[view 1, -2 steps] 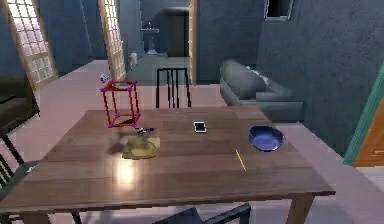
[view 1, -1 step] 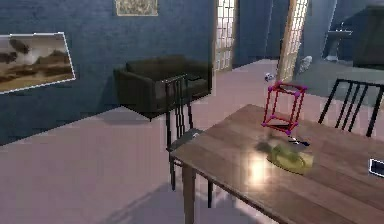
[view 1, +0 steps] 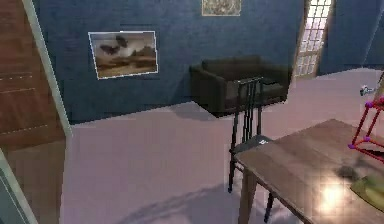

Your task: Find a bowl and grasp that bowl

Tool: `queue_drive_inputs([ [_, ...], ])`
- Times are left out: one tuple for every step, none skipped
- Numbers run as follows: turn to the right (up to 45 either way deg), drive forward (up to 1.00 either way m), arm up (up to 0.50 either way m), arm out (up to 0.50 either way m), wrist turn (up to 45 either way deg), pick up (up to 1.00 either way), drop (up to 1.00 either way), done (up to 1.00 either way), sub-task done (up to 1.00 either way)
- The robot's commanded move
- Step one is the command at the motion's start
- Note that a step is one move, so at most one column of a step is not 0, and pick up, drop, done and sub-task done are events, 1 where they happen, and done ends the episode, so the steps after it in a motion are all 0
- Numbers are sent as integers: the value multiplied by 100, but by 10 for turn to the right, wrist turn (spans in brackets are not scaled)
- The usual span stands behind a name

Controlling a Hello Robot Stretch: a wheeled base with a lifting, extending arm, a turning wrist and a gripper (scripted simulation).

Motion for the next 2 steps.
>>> queue_drive_inputs([
  [450, 0, 0, 0, 0, 0, 0, 0, 0],
  [450, 0, 0, 0, 0, 0, 0, 0, 0],
])
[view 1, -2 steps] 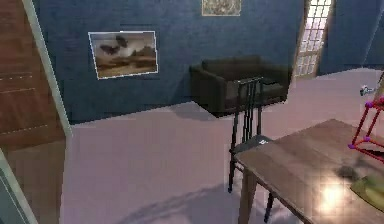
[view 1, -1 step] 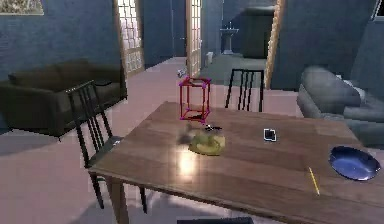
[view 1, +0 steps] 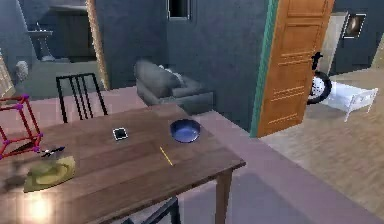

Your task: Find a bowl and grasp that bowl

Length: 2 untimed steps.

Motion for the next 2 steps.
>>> queue_drive_inputs([
  [330, 0, 0, 0, 0, 0, 0, 0, 0],
  [0, 35, 0, 0, 0, 0, 0, 0, 0],
])
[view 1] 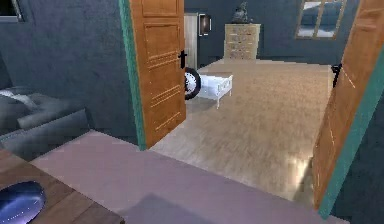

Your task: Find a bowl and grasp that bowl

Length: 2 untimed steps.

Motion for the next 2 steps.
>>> queue_drive_inputs([
  [-330, 0, 0, 0, 0, 0, 0, 0, 0],
  [0, 20, 0, 0, 0, 0, 0, 0, 0],
])
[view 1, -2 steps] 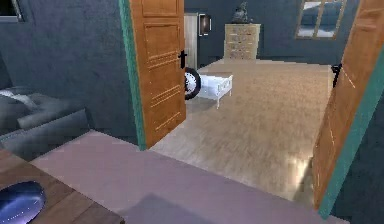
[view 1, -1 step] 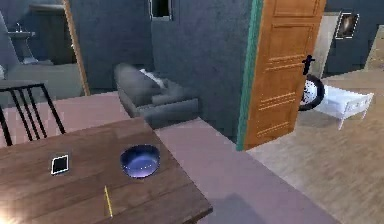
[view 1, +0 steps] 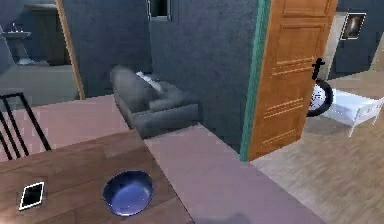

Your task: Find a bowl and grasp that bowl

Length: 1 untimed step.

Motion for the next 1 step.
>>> queue_drive_inputs([
  [-450, 0, 0, 0, 0, 0, 0, 0, 0],
])
